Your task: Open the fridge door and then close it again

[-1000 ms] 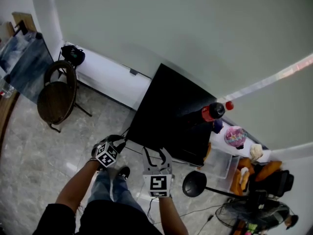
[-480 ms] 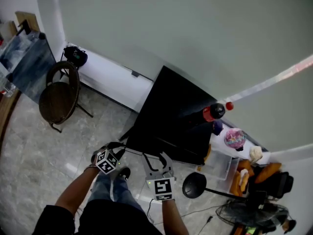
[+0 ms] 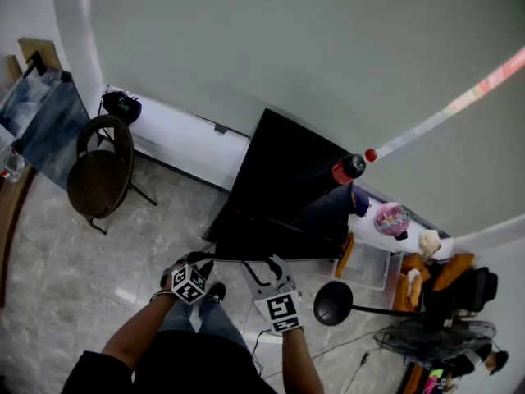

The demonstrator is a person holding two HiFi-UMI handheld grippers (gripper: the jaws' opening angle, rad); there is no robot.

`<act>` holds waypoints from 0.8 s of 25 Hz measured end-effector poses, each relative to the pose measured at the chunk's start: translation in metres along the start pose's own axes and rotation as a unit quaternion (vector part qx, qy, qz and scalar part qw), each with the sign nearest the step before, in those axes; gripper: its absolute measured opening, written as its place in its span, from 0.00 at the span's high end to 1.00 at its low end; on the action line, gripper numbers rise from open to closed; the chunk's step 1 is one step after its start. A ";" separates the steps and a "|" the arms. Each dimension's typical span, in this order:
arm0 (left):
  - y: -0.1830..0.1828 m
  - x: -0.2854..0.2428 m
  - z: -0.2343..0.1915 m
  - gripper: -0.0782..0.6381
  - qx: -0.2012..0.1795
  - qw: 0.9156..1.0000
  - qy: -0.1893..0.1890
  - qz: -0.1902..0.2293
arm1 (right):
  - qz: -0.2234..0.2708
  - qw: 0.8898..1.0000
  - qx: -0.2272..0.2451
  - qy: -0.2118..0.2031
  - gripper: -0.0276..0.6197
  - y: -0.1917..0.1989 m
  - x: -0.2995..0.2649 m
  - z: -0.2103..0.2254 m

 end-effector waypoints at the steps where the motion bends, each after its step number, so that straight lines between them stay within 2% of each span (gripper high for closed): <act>1: 0.001 0.001 0.002 0.79 -0.002 1.000 -0.001 0.001 | 0.000 1.000 0.003 0.001 0.64 0.001 0.002 -0.002; 6: 0.007 0.007 0.015 0.80 -0.001 1.000 -0.004 -0.001 | 0.011 1.000 0.005 0.003 0.64 0.006 0.010 -0.011; 10: 0.010 0.008 0.027 0.80 0.011 1.000 -0.019 -0.008 | 0.019 1.000 0.010 -0.012 0.64 0.011 0.017 -0.013; 17: 0.011 0.013 0.055 0.80 0.053 0.996 -0.060 -0.026 | 0.035 0.997 0.030 -0.062 0.65 0.020 0.035 -0.013; 20: 0.019 0.017 0.068 0.79 0.086 0.992 -0.091 -0.024 | 0.044 0.995 0.039 -0.086 0.65 0.026 0.040 -0.019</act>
Point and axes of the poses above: the fingertips, and each gripper's own axes: x backward along the fingers, z to its right, y out of its underside, the point moved 5 cm from there along x, backward along the fingers, and after that the axes turned 1 degree about -x, right-handed, at the moved point
